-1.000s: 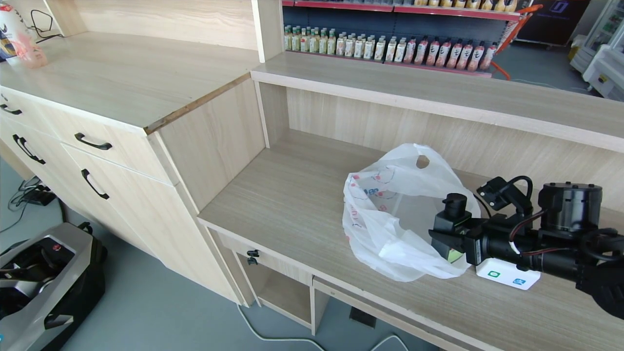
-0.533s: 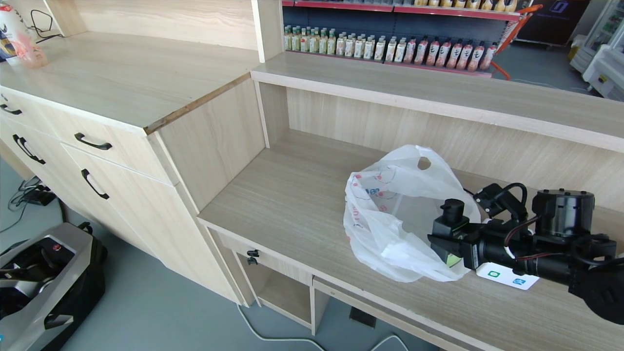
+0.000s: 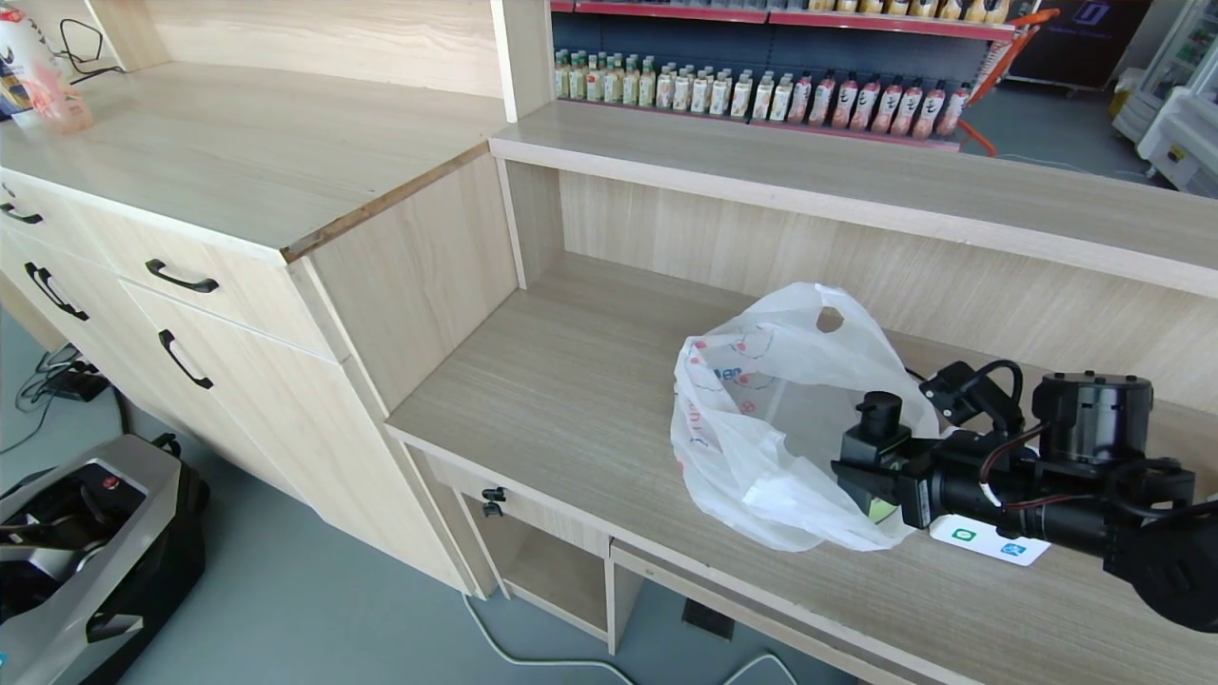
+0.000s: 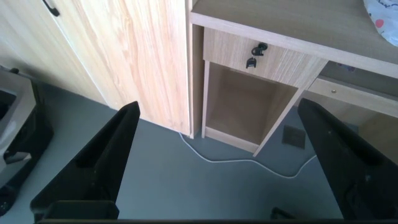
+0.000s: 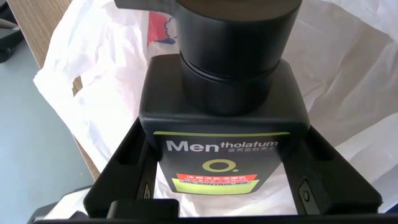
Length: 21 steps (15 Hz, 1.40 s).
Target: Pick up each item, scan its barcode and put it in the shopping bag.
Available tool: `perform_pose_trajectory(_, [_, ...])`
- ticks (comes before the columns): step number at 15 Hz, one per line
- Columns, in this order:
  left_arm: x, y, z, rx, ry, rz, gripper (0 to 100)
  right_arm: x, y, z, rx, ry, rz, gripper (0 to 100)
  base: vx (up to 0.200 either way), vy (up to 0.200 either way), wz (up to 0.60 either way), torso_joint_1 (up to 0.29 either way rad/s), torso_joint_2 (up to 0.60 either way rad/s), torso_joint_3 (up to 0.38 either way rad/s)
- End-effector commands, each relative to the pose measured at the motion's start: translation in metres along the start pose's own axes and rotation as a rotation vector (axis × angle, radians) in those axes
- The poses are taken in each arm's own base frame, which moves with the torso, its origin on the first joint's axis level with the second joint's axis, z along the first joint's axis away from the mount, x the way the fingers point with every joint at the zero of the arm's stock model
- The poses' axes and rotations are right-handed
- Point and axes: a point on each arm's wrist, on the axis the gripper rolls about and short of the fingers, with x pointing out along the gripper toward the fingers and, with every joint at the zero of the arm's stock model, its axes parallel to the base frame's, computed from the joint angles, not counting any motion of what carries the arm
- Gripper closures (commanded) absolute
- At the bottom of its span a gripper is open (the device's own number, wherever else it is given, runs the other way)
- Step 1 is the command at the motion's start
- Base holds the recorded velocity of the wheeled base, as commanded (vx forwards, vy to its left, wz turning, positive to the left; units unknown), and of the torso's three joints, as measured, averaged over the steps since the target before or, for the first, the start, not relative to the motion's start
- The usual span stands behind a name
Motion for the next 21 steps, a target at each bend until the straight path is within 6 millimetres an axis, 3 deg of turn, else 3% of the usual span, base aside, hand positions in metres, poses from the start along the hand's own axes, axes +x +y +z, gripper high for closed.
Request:
perform_pose_trajectory(1, [0.000, 0.000, 0.000, 0.000, 0.001, 0.000, 0, 0.000, 0.000, -0.001, 0.001, 0.003, 0.003, 100, 0.000, 0.000, 0.00, 0.000, 0.00, 0.000])
perform_pose_trajectory(9, [0.000, 0.000, 0.000, 0.000, 0.001, 0.000, 0, 0.001, 0.000, -0.002, 0.003, 0.009, 0.004, 100, 0.000, 0.000, 0.00, 0.000, 0.00, 0.000])
perform_pose_trajectory(10, [0.000, 0.000, 0.000, 0.000, 0.001, 0.000, 0, 0.001, 0.000, -0.002, 0.003, 0.009, 0.004, 0, 0.000, 0.000, 0.00, 0.000, 0.00, 0.000])
perform_pose_trajectory(13, [0.000, 0.000, 0.000, 0.000, 0.001, 0.000, 0, 0.000, 0.000, 0.001, -0.003, -0.005, 0.002, 0, 0.000, 0.000, 0.00, 0.000, 0.00, 0.000])
perform_pose_trajectory(16, [0.000, 0.000, 0.000, 0.000, 0.001, 0.000, 0, -0.019, 0.002, 0.038, -0.151, -0.184, 0.031, 0, 0.000, 0.000, 0.00, 0.000, 0.00, 0.000])
perform_pose_trajectory(19, [0.000, 0.000, 0.000, 0.000, 0.001, 0.000, 0, -0.060, 0.004, 0.096, -0.315, -0.424, -0.051, 0, 0.000, 0.000, 0.00, 0.000, 0.00, 0.000])
perform_pose_trajectory(20, [0.000, 0.000, 0.000, 0.000, 0.001, 0.000, 0, -0.083, 0.002, 0.108, -0.353, -0.476, -0.112, 0, 0.000, 0.000, 0.00, 0.000, 0.00, 0.000])
perform_pose_trajectory(21, [0.000, 0.000, 0.000, 0.000, 0.001, 0.000, 0, -0.094, 0.002, 0.111, -0.365, -0.494, -0.136, 0, 0.000, 0.000, 0.00, 0.000, 0.00, 0.000])
